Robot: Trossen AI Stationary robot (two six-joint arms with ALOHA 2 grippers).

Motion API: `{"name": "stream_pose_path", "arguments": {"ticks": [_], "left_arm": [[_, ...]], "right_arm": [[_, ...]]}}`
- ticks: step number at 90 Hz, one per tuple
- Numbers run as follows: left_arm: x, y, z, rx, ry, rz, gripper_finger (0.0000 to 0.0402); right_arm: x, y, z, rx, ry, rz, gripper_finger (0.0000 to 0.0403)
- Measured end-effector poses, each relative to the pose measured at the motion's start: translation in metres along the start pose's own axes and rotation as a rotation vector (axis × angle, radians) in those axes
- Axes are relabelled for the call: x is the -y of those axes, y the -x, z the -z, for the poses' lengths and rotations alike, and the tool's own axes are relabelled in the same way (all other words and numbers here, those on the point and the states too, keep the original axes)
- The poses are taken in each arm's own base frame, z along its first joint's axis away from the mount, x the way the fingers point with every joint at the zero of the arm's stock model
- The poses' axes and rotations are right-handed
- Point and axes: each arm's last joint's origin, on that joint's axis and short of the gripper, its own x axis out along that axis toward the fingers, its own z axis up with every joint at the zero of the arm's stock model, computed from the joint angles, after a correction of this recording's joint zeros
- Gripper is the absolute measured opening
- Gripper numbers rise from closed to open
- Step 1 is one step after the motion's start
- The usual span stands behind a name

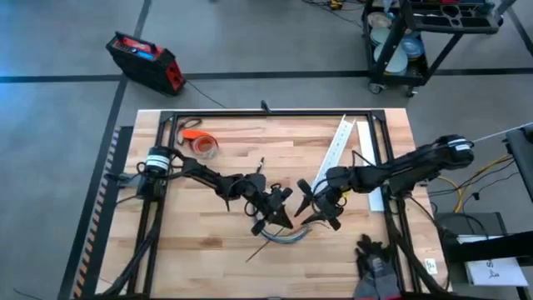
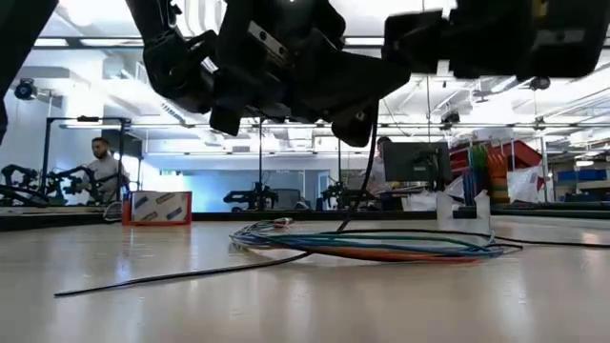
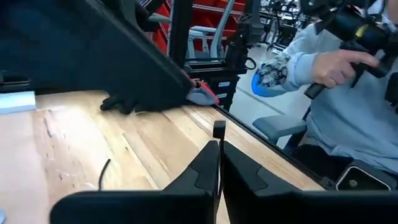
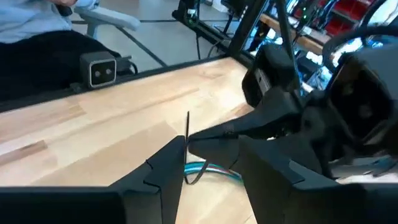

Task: Ziptie cables
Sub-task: Wrap the cables together using a black zip tie

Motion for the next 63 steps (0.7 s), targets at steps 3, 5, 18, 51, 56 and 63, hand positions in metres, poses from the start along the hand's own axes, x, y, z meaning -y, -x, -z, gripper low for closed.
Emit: {"name": "stream_pose_path", "arguments": {"ticks": [3,5,18,51,56,63], "left_arm": [[-0.001,0.000,0.002,-0.020,0.014,-0.021,0.0000],[-0.001,0.000,0.004,-0.030,0.023,-0.030,0.0000],[-0.002,0.000,0.008,-0.067,0.054,-0.071,0.0000],[0.003,-0.003,0.011,-0.087,-0.004,-0.105,0.0000],[0.005,-0.004,0.011,-0.086,-0.009,-0.107,0.0000],[0.009,-0.007,0.012,-0.088,-0.014,-0.123,0.0000]], "right_arm": [[0.002,-0.003,0.000,0.003,-0.001,0.002,0.0128],[0.002,-0.005,0.001,-0.001,-0.010,0.001,0.0127],[0.004,-0.011,0.008,-0.027,-0.055,-0.007,0.0119],[0.001,-0.010,0.015,-0.067,-0.053,-0.017,0.0097],[0.000,-0.009,0.017,-0.083,-0.053,-0.003,0.0094],[0.001,-0.009,0.016,-0.089,-0.052,0.010,0.0090]]}}
